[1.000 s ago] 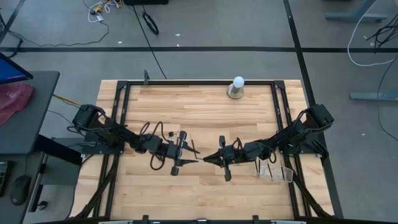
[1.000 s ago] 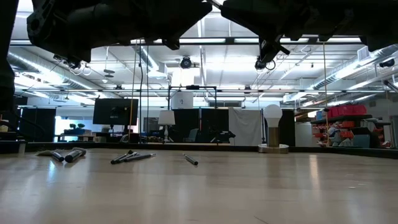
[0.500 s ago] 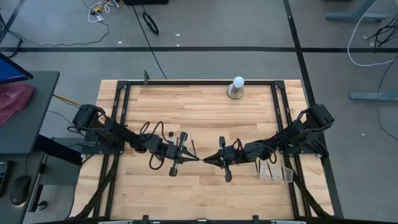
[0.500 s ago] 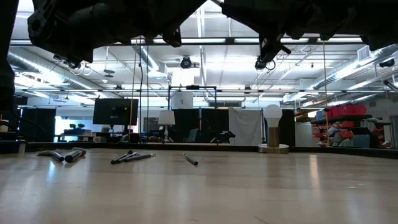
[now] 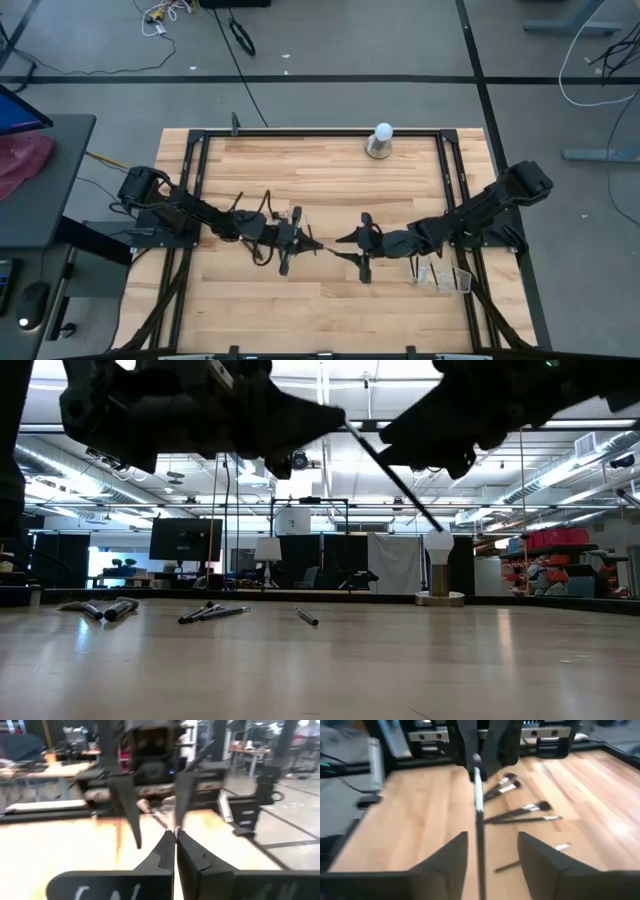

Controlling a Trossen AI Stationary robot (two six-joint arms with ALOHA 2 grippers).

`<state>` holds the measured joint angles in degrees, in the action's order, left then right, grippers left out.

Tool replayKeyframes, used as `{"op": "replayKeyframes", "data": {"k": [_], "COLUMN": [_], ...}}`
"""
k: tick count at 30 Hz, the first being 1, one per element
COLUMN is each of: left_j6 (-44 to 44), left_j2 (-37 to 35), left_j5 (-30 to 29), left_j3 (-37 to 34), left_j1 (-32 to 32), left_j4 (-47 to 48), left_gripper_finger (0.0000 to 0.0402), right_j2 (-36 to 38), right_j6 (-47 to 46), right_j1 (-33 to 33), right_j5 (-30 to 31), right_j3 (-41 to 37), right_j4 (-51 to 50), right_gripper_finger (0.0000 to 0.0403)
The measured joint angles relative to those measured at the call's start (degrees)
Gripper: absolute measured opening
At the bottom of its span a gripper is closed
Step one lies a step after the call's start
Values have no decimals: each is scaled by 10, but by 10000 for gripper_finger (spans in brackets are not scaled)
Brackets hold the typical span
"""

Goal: Put items in baskets/containers
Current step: Put the black eyeshadow brush into the transparent organizer

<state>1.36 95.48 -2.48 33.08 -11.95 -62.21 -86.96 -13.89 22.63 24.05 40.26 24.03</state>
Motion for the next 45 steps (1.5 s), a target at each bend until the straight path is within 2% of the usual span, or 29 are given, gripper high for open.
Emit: {"op": "replayKeyframes", "data": {"k": [4, 6, 9, 15, 25, 31, 36, 40, 45], "left_j6": [25, 28, 29, 30, 30, 30, 37, 38, 37], "left_j2": [0, 0, 0, -1, -1, -1, -1, -1, -1], "left_j5": [-2, -2, -2, -1, 0, -2, -11, -12, -11], "left_j3": [0, 0, 0, 0, 0, 0, 0, 0, 0], "left_j1": [18, 22, 23, 23, 22, 22, 20, 20, 20], "left_j4": [18, 23, 30, 35, 36, 31, 13, 18, 23], "left_gripper_finger": [5, 5, 5, 6, 8, 23, 57, 93, 129], "right_j2": [-15, -25, -49, -80, -81, -81, -81, -69, -17], "right_j6": [-6, -7, -4, 11, 9, 5, -6, -23, -74], "right_j1": [-5, -8, -14, -21, -20, -20, -15, 3, 49], "right_j5": [29, 29, 28, 25, 25, 24, 38, 94, 174], "right_j3": [66, 92, 124, 153, 152, 152, 152, 152, 152], "right_j4": [-115, -154, -159, -163, -173, -173, -182, -186, -229], "right_gripper_finger": [210, 209, 194, 136, 15, 24, 11, 8, 10]}}
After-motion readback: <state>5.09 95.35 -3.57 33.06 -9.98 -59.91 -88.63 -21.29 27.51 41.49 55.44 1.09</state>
